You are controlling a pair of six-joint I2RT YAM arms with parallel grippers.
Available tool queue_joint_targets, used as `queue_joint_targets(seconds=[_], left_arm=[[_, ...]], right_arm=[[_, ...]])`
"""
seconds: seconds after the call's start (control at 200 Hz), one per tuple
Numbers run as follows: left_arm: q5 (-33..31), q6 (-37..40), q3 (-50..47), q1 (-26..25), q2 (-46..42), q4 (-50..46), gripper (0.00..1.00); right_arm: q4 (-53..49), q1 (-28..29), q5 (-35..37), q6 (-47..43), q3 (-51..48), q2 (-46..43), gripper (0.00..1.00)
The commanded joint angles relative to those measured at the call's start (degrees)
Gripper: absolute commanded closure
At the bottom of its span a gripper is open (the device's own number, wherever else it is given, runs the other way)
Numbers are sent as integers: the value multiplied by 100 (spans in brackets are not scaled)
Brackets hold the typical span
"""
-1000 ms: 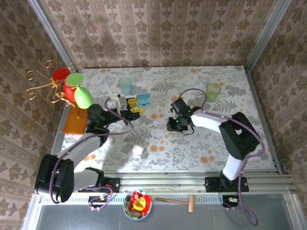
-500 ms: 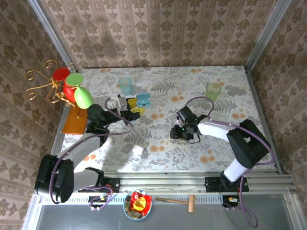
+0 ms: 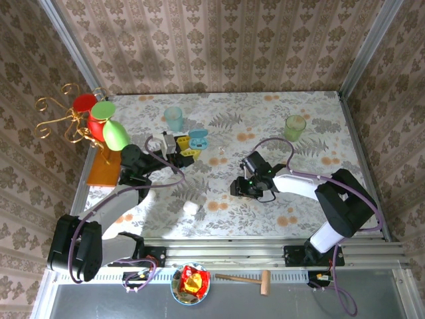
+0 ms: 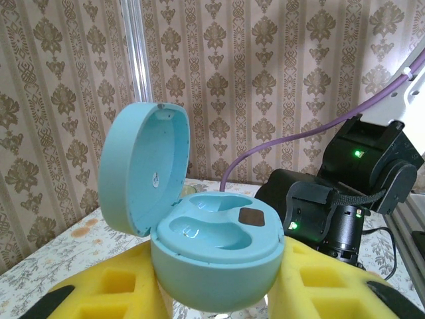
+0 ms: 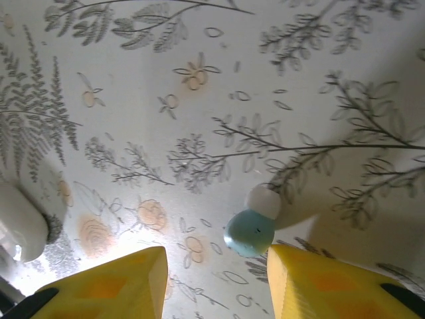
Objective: Insert the wireless bluetooth earbuds into the charging case
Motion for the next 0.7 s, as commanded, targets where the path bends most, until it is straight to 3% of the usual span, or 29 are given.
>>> queue_joint_targets(seconds=[0.0, 0.15, 0.335, 0.695], left_arm=[[61, 127, -5, -37, -66, 27, 71], [41, 145, -18, -33, -129, -16, 71], [24, 201, -22, -36, -224, -112, 71], [41, 179, -4, -62, -251, -121, 71]], right_arm=[[216, 41, -226, 63, 274, 193, 56], [242, 51, -277, -28, 400, 129, 56], [-424, 37, 524, -629, 433, -259, 55], [-274, -2, 16, -1125, 1327, 1003, 52]])
